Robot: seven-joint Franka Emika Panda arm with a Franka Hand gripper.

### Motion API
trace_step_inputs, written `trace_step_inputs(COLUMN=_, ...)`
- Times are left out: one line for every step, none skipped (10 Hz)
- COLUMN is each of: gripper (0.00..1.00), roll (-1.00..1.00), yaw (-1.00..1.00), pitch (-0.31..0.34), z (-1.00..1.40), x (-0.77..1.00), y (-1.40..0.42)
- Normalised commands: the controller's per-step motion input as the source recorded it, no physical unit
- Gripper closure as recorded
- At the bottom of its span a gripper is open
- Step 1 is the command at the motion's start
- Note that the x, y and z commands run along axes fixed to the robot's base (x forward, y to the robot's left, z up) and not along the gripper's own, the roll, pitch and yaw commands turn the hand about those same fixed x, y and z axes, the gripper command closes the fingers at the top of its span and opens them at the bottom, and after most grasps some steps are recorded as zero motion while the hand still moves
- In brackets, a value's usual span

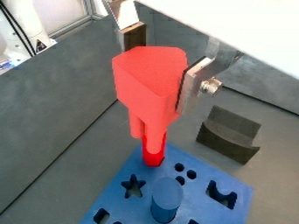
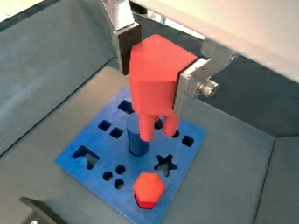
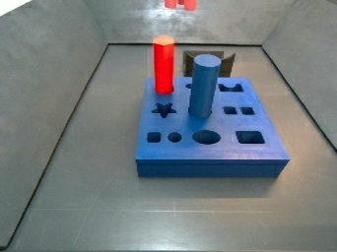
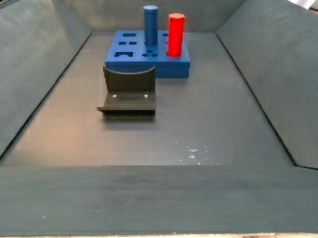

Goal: Pick up the 3 prong object. Move up. Rotate the 3 prong object. Place the 3 prong object on the fixture. Regrasp the 3 prong object. Move to above the board. Insert the 3 prong object.
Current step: Insert the 3 prong object.

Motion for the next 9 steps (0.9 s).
trace_step_inputs(gripper=1.00, roll=-0.08, yaw=-0.73, pitch=-0.084, z=-0.06, x=0.21, y=0.19)
trace_step_inputs(gripper=1.00, roll=0.00, yaw=-0.01, pitch=0.000, z=0.00, x=0.02, y=0.00)
trace_step_inputs(gripper=1.00, roll=0.00, yaw=-0.31, pitch=0.000, z=-0.10, x=0.14, y=0.00)
trace_step_inputs(gripper=1.00, roll=0.00, yaw=-0.60, pitch=-0.094, z=-0.45, x=0.26, y=0.01)
trace_step_inputs(gripper=1.00, roll=0.00, yaw=-0.41, pitch=-0.074, z=-0.28, x=0.03, y=0.04)
trace_step_inputs(gripper=1.00, roll=0.00, yaw=0.00, pitch=0.020, z=0.00, x=0.00, y=0.00)
trace_step_inputs(gripper=1.00, roll=0.00, yaw=-0.11, pitch=0.000, z=-0.08, x=0.00, y=0.00)
trace_step_inputs(gripper=1.00, roll=-0.01, yaw=-0.98, pitch=-0.116, z=-0.18, x=0.00, y=0.00)
trace_step_inputs(gripper=1.00, roll=0.02, yaw=0.00, pitch=-0.034, z=0.00, x=-0.01, y=0.00)
